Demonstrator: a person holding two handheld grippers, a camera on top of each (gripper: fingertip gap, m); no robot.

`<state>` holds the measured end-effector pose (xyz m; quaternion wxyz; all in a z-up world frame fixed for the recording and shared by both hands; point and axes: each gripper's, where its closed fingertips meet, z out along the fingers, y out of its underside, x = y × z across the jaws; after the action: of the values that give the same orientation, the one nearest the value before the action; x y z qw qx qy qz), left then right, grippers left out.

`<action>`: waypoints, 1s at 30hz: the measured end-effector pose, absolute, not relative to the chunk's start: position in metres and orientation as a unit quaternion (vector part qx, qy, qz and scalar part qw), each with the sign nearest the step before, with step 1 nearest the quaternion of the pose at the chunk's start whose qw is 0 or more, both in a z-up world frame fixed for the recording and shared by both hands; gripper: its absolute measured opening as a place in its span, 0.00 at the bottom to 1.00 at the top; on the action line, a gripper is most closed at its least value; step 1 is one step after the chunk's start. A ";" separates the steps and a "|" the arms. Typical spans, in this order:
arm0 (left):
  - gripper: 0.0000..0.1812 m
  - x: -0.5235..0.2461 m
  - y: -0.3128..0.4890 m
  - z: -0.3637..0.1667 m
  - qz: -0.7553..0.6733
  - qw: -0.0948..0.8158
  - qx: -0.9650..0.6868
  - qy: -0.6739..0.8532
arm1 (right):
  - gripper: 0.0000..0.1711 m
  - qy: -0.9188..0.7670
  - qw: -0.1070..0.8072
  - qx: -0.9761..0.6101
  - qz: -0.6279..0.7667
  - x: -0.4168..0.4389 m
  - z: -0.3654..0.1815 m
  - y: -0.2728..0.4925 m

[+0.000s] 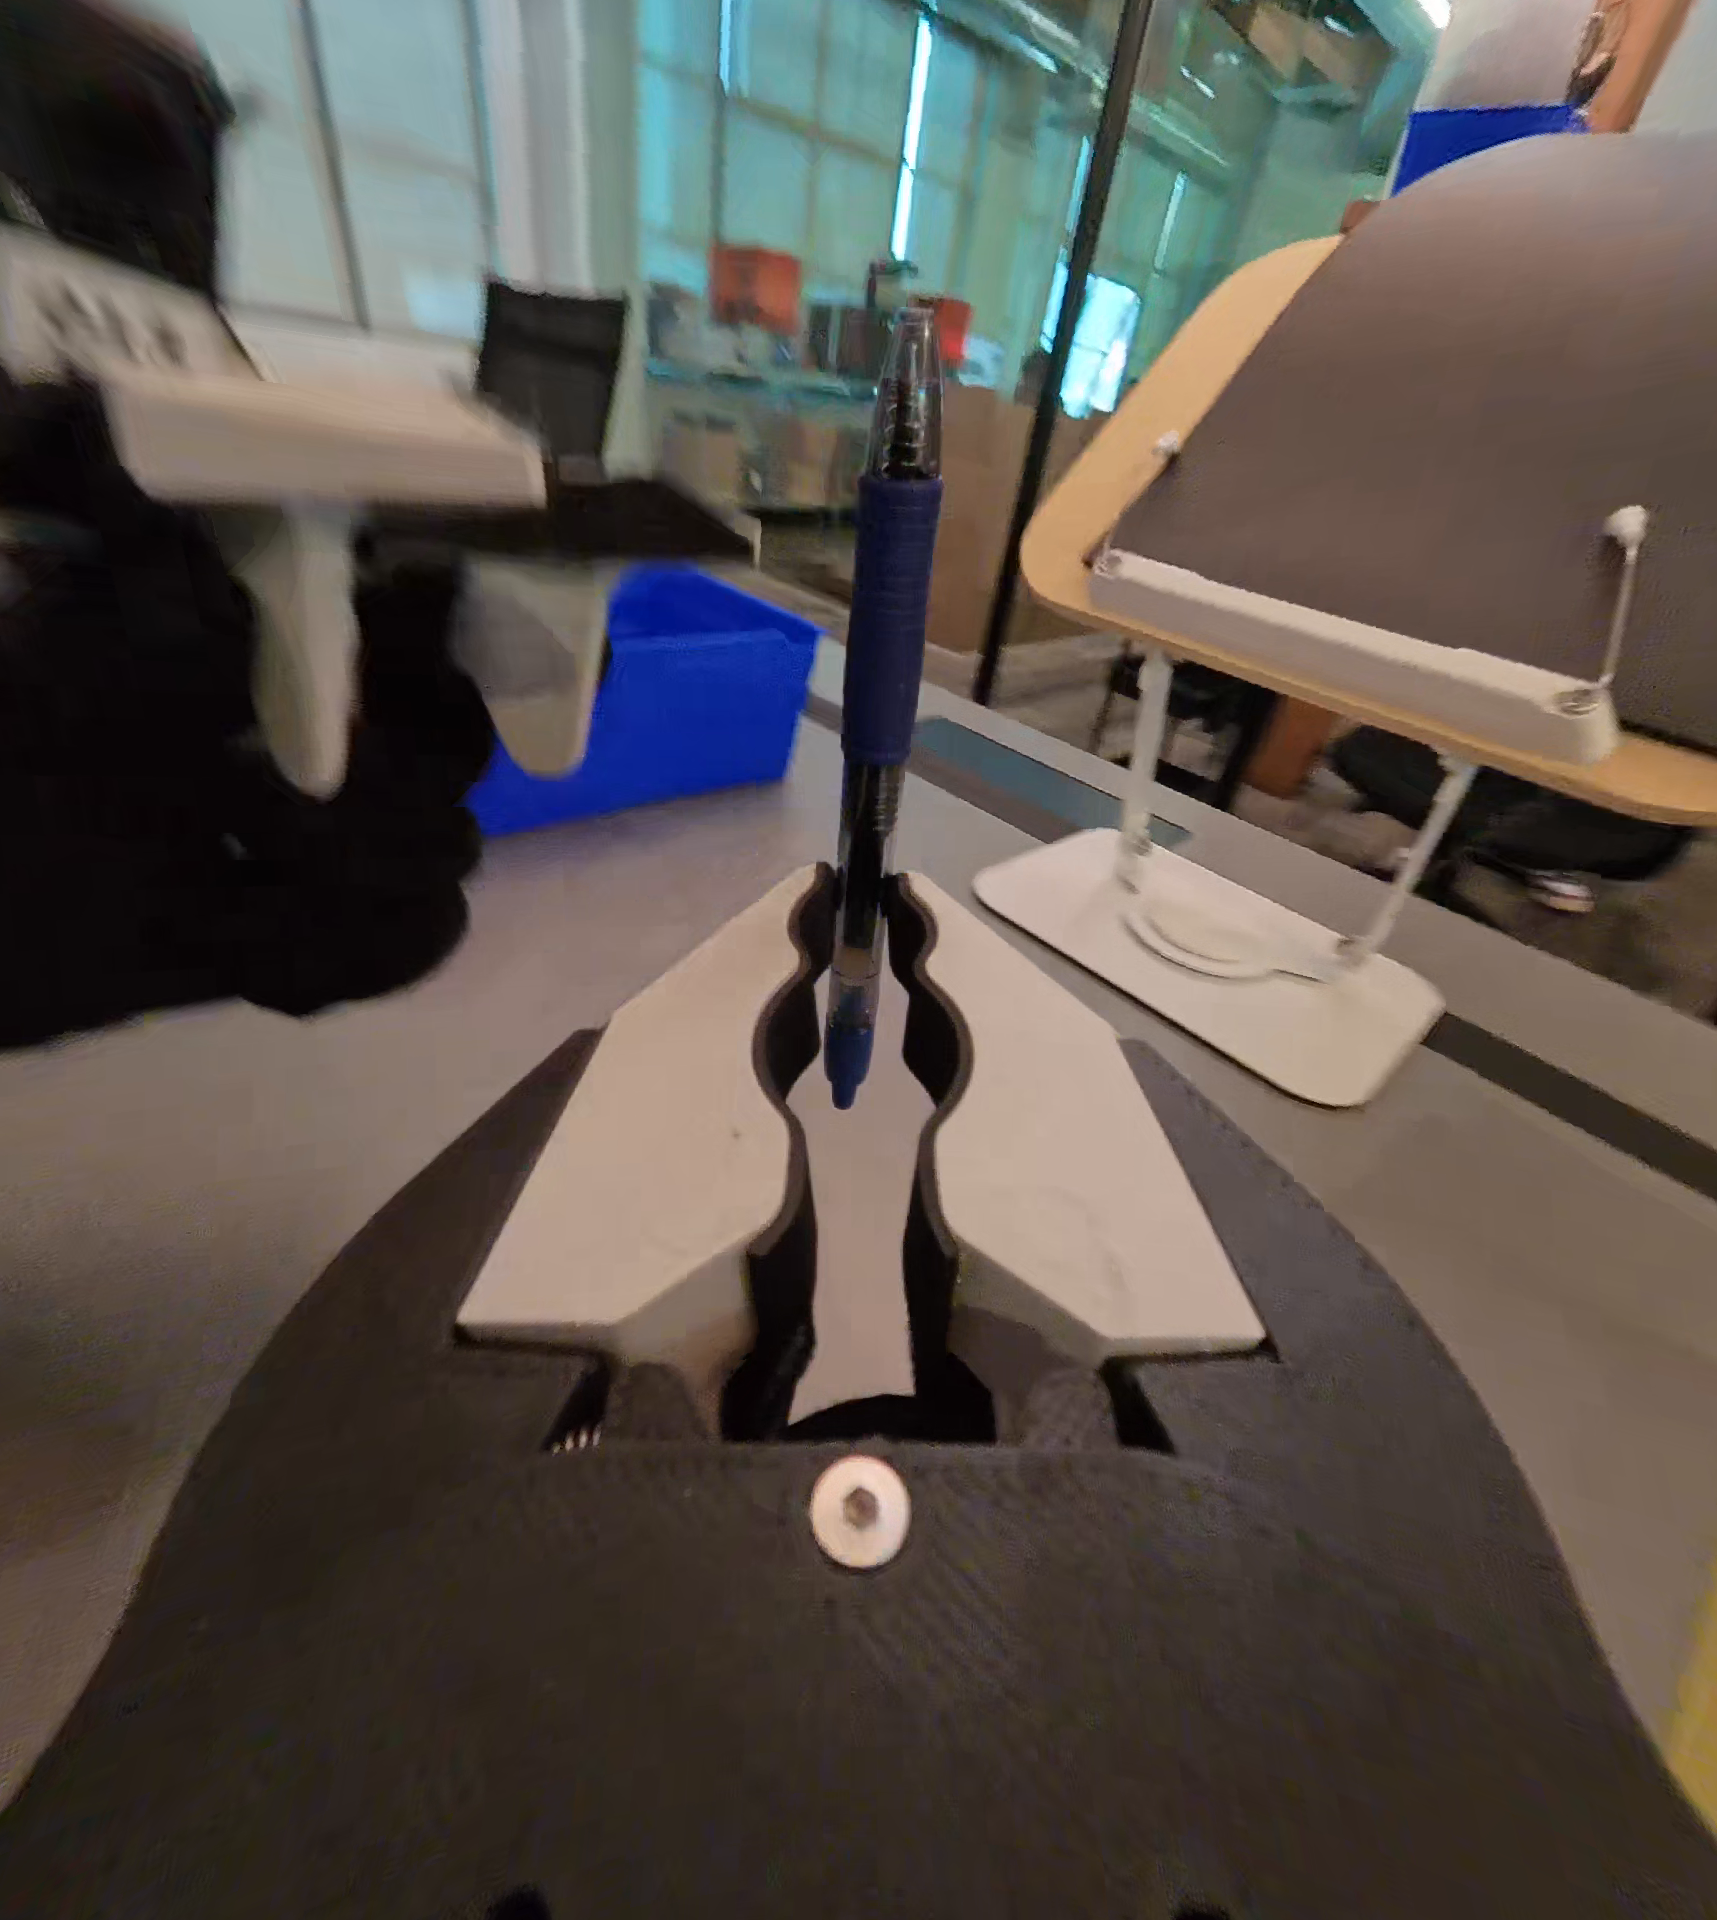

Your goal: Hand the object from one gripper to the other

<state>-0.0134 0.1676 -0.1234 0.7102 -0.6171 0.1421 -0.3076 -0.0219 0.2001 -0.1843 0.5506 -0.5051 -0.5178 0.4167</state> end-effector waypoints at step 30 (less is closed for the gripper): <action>0.03 -0.048 0.179 -0.112 -0.331 0.702 -0.627 0.070 | 0.28 -0.581 0.584 -0.461 0.330 -0.030 -0.195 0.173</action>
<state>-0.0484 0.1793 -0.1122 0.7017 -0.6272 0.0697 -0.3309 -0.0298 0.1727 -0.1953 0.5842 -0.4612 -0.5805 0.3302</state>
